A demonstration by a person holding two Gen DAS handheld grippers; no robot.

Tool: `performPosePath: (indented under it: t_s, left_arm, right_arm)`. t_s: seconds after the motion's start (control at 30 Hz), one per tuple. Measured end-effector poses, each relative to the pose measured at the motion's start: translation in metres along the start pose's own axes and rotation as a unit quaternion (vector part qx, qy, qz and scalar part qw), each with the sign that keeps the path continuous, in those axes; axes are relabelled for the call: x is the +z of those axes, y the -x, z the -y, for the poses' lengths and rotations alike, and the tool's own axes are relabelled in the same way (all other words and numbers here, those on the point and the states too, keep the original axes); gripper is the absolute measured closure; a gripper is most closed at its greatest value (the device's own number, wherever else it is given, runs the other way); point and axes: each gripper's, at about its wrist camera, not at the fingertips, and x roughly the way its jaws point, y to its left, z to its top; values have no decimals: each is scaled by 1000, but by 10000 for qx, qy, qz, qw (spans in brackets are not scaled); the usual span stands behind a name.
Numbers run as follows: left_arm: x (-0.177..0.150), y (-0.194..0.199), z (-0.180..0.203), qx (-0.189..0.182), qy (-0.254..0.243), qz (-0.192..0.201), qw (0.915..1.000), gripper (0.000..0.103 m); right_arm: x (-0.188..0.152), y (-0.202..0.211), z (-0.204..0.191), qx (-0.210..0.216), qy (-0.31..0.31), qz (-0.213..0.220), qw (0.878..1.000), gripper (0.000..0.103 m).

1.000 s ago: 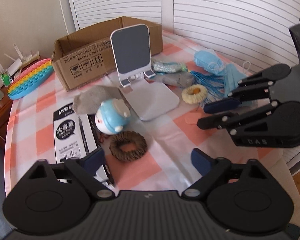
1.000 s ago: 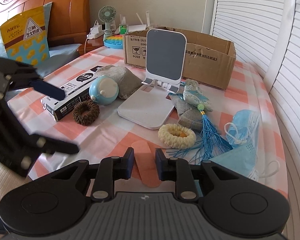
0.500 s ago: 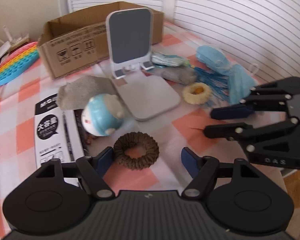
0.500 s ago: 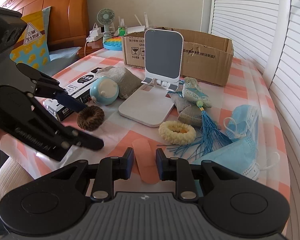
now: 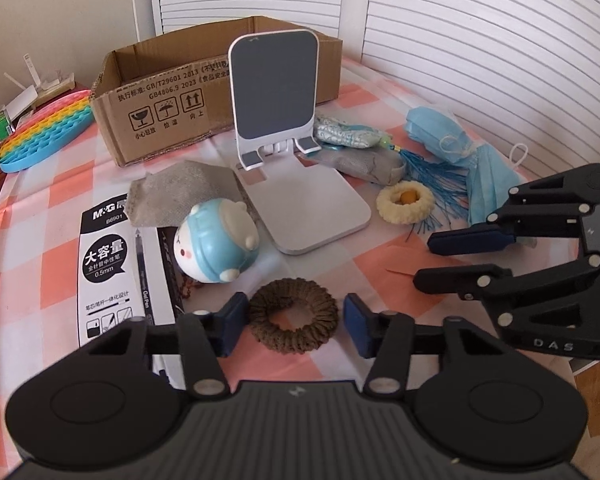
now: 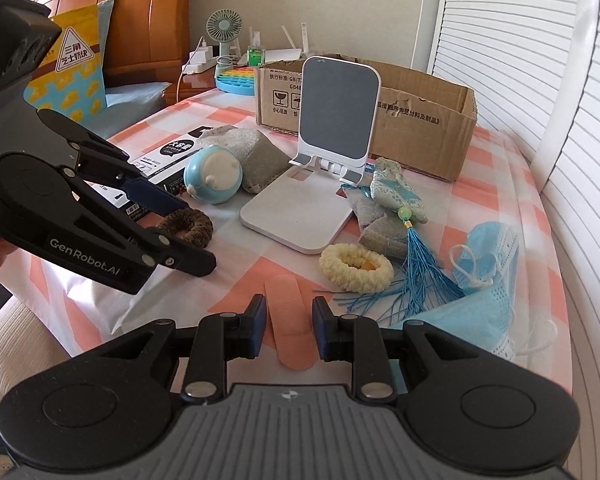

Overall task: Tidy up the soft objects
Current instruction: 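Close the left gripper on the brown hair tie while the right gripper grasps the pink bandage, then carry the hair tie and bandage into the cardboard box and release both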

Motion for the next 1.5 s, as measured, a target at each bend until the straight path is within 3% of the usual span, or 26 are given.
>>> performPosePath:
  t_s: [0.27,0.67,0.77,0.9,1.03,1.17,1.5]
  left_arm:
    - [-1,3,-2,-11,16,19,10000,63]
    - [-3,11,-8,17,-15,71,10000,64]
    - [-3,9,-10,-24,60,71,10000,63]
    - [-5,9,-9,37,59,107,9999,60]
    - [-7,8,-9,60,62,101,9999,59]
    - [-6,7,-9,7,79,105,9999,63]
    - [8,29,-8,-60,-116,244,9996,67]
  right_arm:
    - [3,1,-3,-33,25,-14,10000,79]
    - [16,-1,-8,99,-113,133,9998,79]
    - [16,-8,-10,106,-134,58,9998,77]
    - [13,-12,-12,74,-75,-34,9999,64]
    - [12,-14,-12,97,-47,-67,9999,64]
    - [15,-15,-15,42,-26,-54,10000,80]
    - [33,3,-12,-67,35,211,9997,81]
